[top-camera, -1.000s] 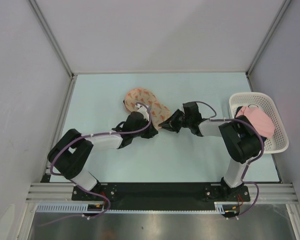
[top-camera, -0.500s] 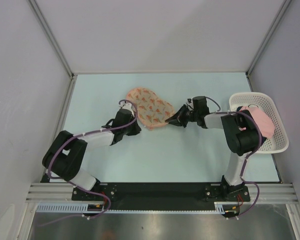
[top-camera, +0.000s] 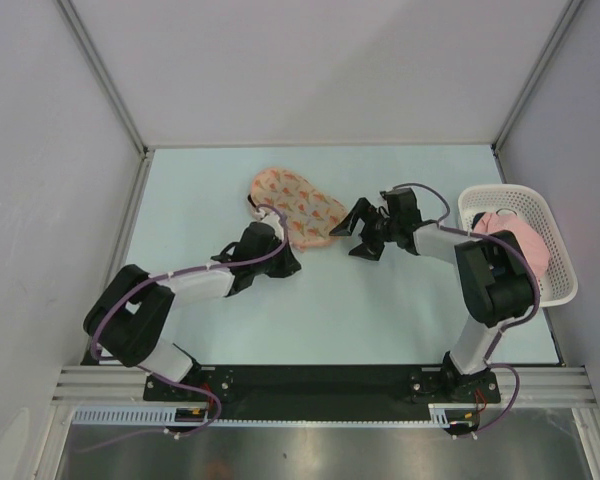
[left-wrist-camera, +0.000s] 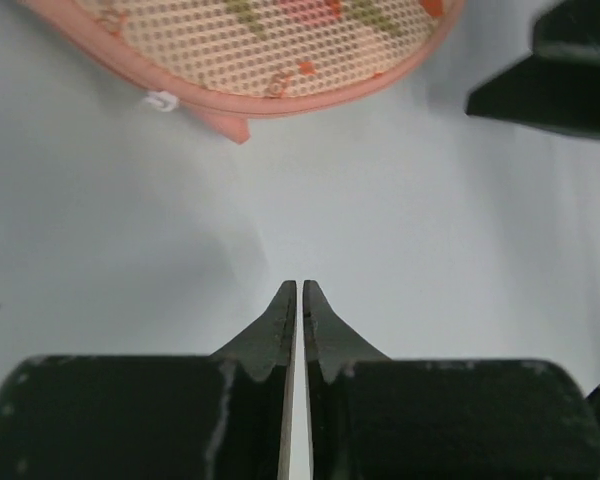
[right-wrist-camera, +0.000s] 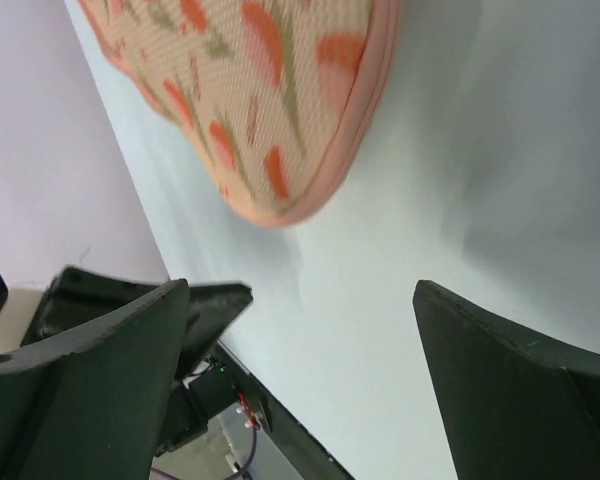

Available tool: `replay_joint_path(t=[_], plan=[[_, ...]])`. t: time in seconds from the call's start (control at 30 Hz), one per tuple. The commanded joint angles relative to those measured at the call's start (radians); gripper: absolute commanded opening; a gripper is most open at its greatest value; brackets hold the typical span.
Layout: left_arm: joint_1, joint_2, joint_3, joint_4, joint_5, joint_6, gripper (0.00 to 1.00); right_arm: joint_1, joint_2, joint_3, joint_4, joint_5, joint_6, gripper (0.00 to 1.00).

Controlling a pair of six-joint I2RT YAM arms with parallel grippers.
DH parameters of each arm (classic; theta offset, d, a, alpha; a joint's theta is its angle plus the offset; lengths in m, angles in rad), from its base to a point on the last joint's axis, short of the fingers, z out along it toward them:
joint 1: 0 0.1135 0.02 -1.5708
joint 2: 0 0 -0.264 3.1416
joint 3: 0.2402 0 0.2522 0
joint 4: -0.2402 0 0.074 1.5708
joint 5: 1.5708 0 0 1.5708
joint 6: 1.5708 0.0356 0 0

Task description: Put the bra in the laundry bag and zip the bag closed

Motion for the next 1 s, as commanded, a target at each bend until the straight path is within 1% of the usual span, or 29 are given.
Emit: replay_joint_path(t=[0.0, 0.03, 0.07, 0.1, 0.13, 0.17, 0.23, 0.27, 0.3, 0.33, 0.37, 0.4, 0.43, 0.47, 0.53, 0.57, 0.6, 0.63, 0.67, 0.77, 0.83, 0.87, 0.93, 0.97], plan=[[0.015, -0.087, 0.038, -0.103, -0.143, 0.044, 0.18, 0.067, -0.118, -0.079, 0.062, 0.054, 0.059, 1.0], [0.023, -0.107, 0.038, -0.138, -0.182, 0.04, 0.34, 0.081, -0.117, -0.102, 0.122, 0.056, 0.09, 1.0], [0.03, -0.118, 0.035, -0.149, -0.206, 0.025, 0.38, 0.095, -0.112, -0.113, 0.148, 0.091, 0.167, 1.0], [0.041, -0.133, 0.02, -0.149, -0.226, 0.02, 0.43, 0.13, -0.103, -0.119, 0.17, 0.122, 0.2, 1.0], [0.044, -0.144, 0.008, -0.125, -0.223, 0.02, 0.56, 0.145, -0.094, -0.119, 0.203, 0.152, 0.229, 1.0], [0.047, -0.165, -0.005, -0.111, -0.219, 0.021, 0.63, 0.162, -0.08, -0.113, 0.217, 0.198, 0.286, 1.0], [0.052, -0.181, -0.035, -0.065, -0.213, 0.035, 0.65, 0.199, -0.036, -0.099, 0.25, 0.25, 0.338, 0.97], [0.053, -0.187, -0.044, -0.049, -0.216, 0.041, 0.65, 0.208, -0.022, -0.087, 0.259, 0.321, 0.367, 0.97], [0.061, -0.184, -0.061, -0.032, -0.213, 0.044, 0.65, 0.216, 0.003, -0.076, 0.26, 0.346, 0.384, 0.94], [0.069, -0.176, -0.064, 0.001, -0.184, 0.05, 0.65, 0.22, 0.023, -0.063, 0.254, 0.355, 0.395, 0.92], [0.075, -0.169, -0.064, 0.011, -0.171, 0.066, 0.65, 0.221, 0.035, -0.031, 0.25, 0.37, 0.406, 0.88], [0.084, -0.149, -0.063, 0.02, -0.167, 0.072, 0.64, 0.222, 0.046, -0.015, 0.247, 0.386, 0.411, 0.85], [0.087, -0.138, -0.064, 0.049, -0.154, 0.09, 0.64, 0.221, 0.076, 0.011, 0.212, 0.396, 0.406, 0.84], [0.09, -0.127, -0.061, 0.063, -0.127, 0.098, 0.64, 0.213, 0.09, 0.054, 0.184, 0.401, 0.398, 0.82], [0.09, -0.093, -0.043, 0.077, -0.113, 0.115, 0.64, 0.205, 0.131, 0.079, 0.175, 0.384, 0.395, 0.78], [0.09, -0.081, -0.037, 0.081, -0.11, 0.119, 0.64, 0.196, 0.144, 0.086, 0.176, 0.367, 0.394, 0.69], [0.092, -0.066, -0.026, 0.095, -0.104, 0.123, 0.64, 0.191, 0.153, 0.111, 0.172, 0.349, 0.377, 0.62], [0.092, -0.057, -0.02, 0.104, -0.093, 0.136, 0.65, 0.185, 0.176, 0.123, 0.164, 0.302, 0.366, 0.6], [0.092, -0.046, -0.012, 0.104, -0.09, 0.138, 0.65, 0.176, 0.182, 0.134, 0.155, 0.279, 0.359, 0.47], [0.092, 0.008, 0.038, 0.089, -0.061, 0.17, 0.65, 0.161, 0.17, 0.135, 0.149, 0.202, 0.336, 0.28], [0.092, 0.031, 0.057, 0.103, -0.044, 0.187, 0.64, 0.147, 0.153, 0.125, 0.135, 0.151, 0.323, 0.26], [0.092, 0.032, 0.054, 0.115, -0.032, 0.192, 0.64, 0.139, 0.133, 0.119, 0.132, 0.136, 0.322, 0.18], [0.092, 0.031, 0.045, 0.152, -0.018, 0.211, 0.63, 0.122, 0.116, 0.102, 0.121, 0.096, 0.317, 0.13], [0.092, 0.026, 0.037, 0.164, -0.007, 0.219, 0.63, 0.116, 0.1, 0.093, 0.116, 0.084, 0.312, 0.12]])
